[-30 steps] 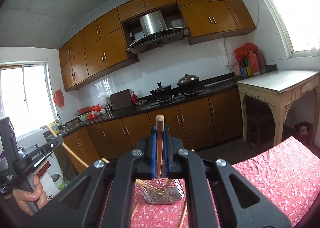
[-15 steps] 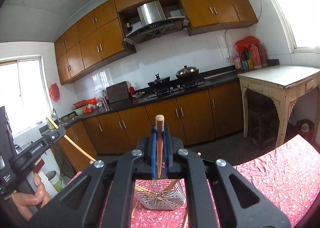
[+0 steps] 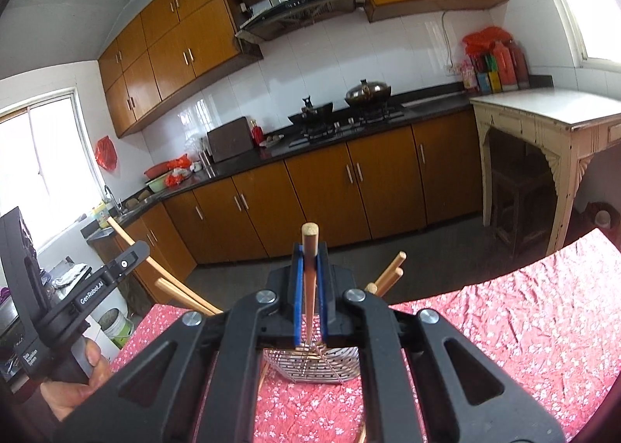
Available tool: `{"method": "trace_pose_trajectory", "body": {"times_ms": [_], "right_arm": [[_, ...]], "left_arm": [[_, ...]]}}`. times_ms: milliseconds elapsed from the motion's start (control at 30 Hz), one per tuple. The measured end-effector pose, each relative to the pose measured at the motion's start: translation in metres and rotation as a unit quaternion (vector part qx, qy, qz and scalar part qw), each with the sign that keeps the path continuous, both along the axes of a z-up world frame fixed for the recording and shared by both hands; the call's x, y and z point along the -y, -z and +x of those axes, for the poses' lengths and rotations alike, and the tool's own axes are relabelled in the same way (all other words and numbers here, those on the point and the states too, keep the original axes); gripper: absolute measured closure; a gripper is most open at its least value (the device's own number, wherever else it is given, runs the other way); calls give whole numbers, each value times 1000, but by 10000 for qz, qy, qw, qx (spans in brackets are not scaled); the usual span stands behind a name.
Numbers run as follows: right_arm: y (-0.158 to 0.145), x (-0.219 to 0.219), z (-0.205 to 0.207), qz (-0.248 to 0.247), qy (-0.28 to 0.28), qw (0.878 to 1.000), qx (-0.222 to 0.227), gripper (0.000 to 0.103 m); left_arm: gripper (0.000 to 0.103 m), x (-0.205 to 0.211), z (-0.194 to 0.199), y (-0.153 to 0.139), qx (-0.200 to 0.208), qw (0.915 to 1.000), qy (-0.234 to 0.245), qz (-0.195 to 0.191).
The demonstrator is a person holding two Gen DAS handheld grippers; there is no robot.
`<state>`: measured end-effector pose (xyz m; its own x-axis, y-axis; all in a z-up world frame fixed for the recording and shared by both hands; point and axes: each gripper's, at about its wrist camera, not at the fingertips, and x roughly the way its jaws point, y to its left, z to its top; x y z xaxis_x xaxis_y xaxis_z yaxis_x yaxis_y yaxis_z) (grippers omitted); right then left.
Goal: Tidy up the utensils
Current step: 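Lift both held chopsticks and lower them into the wire holder, then open both tools to release the chopsticks into the wire holder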
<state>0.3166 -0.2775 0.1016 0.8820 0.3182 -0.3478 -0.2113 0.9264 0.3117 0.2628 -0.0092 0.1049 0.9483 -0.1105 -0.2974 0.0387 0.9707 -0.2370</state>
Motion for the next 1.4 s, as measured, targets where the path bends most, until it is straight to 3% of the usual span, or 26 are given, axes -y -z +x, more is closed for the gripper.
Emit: {"method": "trace_pose_trajectory", "body": {"times_ms": [500, 633, 700, 767, 967, 1167, 1300, 1400], "right_arm": [[29, -10, 21, -207, 32, 9990, -387, 95], [26, -6, 15, -236, 147, 9991, -305, 84], [24, -4, 8, -280, 209, 9991, -232, 77], [21, -2, 2, -312, 236, 9991, -186, 76], [16, 6, -21, -338, 396, 9986, -59, 76], [21, 20, -46, -394, 581, 9975, -65, 76], [37, 33, -61, -412, 717, 9964, -211, 76], [58, 39, -67, -549, 782, 9945, -424, 76]], "left_arm": [[97, -3, 15, 17, -425, 9991, 27, 71], [95, -8, 10, 14, -431, 9990, -46, 51], [88, -10, 7, 13, -447, 9990, -76, 25], [72, -13, 2, 12, -426, 9990, -133, 9], [65, -20, -16, 6, -352, 9992, -202, -6], [64, -36, -45, 6, -279, 9993, -255, 11], [63, -45, -62, 20, -344, 9987, -325, 194], [55, -51, -72, 36, -435, 9977, -392, 341]]}}
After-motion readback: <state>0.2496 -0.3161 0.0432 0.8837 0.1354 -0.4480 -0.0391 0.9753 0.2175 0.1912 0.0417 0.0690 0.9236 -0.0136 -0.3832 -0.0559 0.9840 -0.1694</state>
